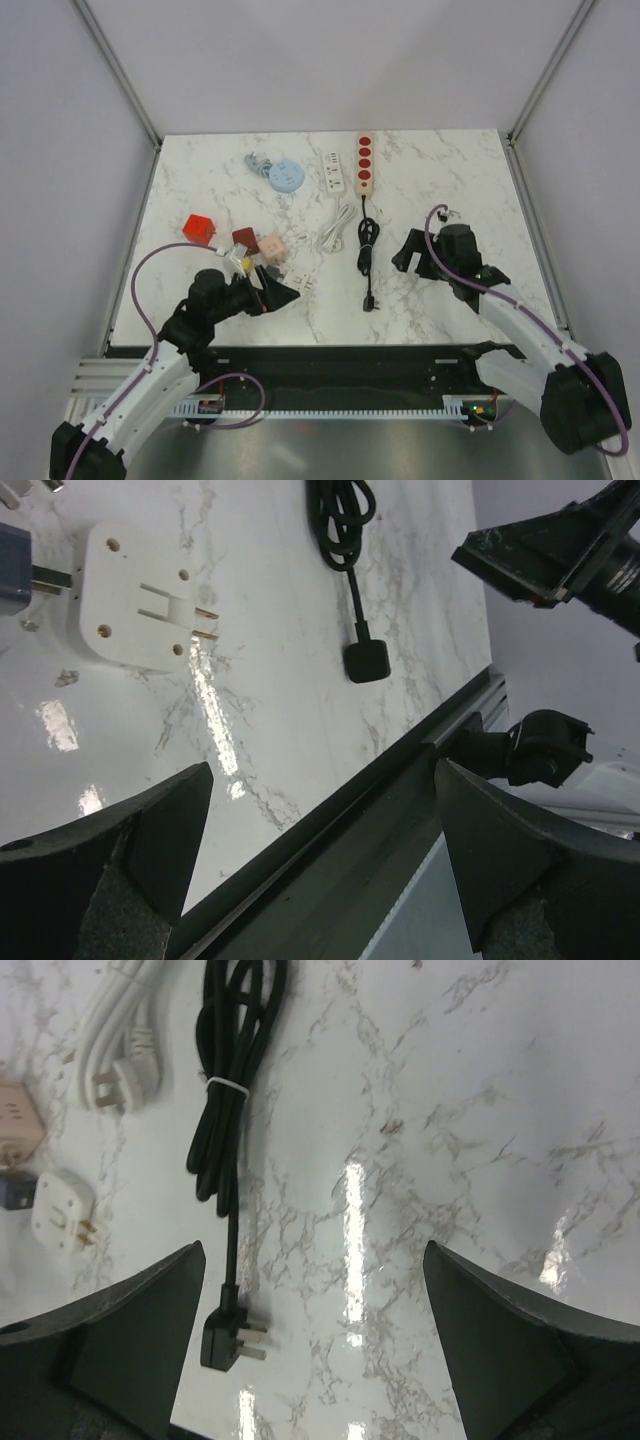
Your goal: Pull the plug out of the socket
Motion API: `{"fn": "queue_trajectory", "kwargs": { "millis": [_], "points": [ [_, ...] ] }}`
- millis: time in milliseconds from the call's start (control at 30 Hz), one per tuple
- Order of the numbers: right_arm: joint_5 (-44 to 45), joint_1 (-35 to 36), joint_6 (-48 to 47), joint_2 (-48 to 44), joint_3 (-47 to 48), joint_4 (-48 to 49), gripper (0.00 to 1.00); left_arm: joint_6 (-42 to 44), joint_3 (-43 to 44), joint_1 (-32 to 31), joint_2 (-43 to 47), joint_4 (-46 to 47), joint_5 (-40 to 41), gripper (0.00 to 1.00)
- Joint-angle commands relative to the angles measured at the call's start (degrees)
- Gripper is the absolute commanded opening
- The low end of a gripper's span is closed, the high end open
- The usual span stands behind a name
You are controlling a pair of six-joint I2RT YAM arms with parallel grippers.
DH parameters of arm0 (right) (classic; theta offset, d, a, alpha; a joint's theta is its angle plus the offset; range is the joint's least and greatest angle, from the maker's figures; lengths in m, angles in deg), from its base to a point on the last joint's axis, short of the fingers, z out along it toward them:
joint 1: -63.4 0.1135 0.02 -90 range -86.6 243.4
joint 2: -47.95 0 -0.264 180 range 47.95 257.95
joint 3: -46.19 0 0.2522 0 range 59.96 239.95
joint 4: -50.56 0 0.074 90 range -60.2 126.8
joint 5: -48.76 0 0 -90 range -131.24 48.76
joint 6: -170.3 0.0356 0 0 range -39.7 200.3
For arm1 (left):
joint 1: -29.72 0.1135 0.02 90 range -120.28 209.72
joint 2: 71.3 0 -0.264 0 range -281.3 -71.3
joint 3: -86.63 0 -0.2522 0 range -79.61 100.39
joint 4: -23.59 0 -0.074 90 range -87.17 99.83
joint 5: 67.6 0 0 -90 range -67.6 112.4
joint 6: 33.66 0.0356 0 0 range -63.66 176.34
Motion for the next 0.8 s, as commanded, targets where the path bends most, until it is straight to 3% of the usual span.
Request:
{"fn": "queue_trajectory", "kwargs": {
  "millis": [0,333,767],
  "points": [
    [-6.26,0.22,3.79,-10.63,-7.71,7.95,0.98,-2.37,-2.88,0.01,6.14,7.0,-5.53,1.0],
    [-11.53,0.22,16.19,-27.34,-26.42,17.17,0.98,-3.95,-8.94,0.09,16.34,7.0,-6.5,1.0],
    [-18.83,0.22,26.82,-48.43,-38.31,22.81,0.98,-6.15,-12.64,0.09,22.76,7.0,-8.26,1.0]
  ]
}}
